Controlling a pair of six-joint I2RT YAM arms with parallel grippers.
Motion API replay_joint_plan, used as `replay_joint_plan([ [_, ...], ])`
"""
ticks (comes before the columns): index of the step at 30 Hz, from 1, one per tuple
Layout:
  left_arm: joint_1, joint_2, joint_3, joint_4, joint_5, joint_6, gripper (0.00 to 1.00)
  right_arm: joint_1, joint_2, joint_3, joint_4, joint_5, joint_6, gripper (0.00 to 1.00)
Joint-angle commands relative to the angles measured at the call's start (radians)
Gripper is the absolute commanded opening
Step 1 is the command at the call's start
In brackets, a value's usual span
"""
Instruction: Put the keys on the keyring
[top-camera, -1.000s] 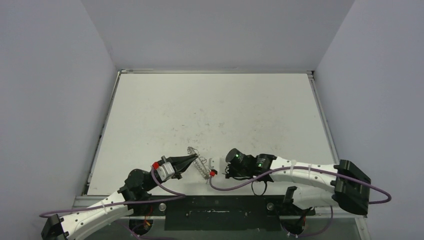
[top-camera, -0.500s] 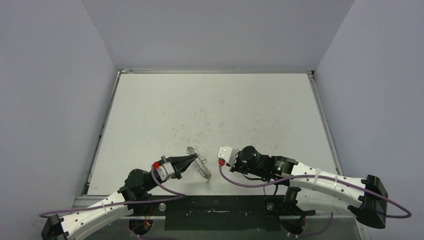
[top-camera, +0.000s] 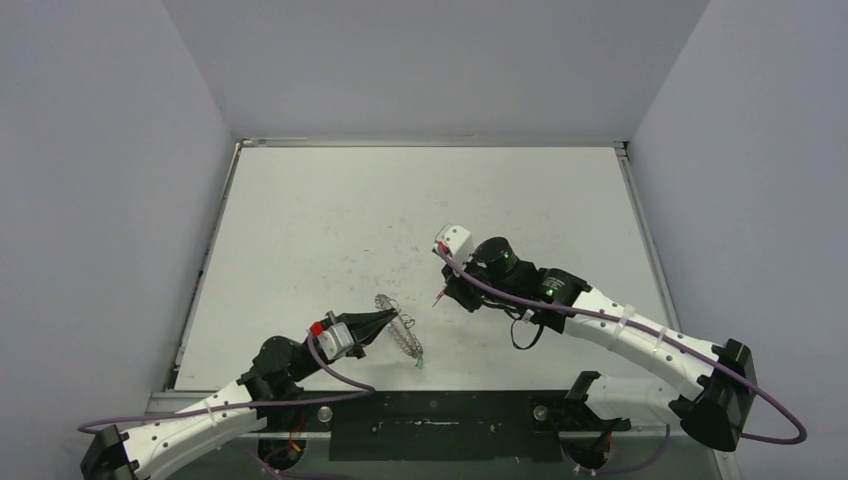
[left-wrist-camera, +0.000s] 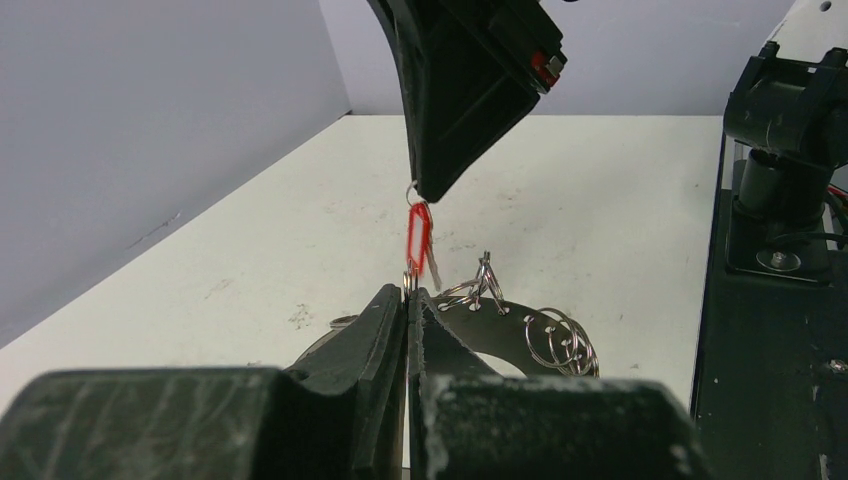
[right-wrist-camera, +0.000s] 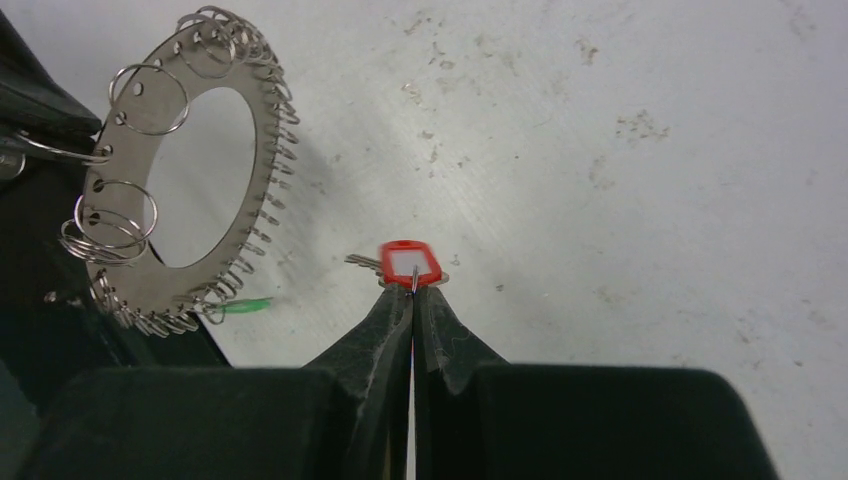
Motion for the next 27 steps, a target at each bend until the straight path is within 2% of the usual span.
replay_joint_plan([
  [1,-0.003,0.011,-0.023,0.065,-0.004,-0.012,0.0,0.001,0.036,0.032,0.036,-0.138,0.069,0.0],
  [6,-0.004,0.02,-0.022,0.069,-0.001,-0.021,0.0,0.0,0.042,0.044,0.113,-0.239,0.061,0.0],
  [17,-0.003,0.043,-0.025,0.088,-0.002,-0.021,0.0,0.004,0.107,0.084,0.141,-0.421,0.02,0.0],
  [27,-0.003,0.054,-0.022,0.099,0.001,-0.021,0.0,0.043,0.139,0.098,0.171,-0.485,0.002,0.0],
])
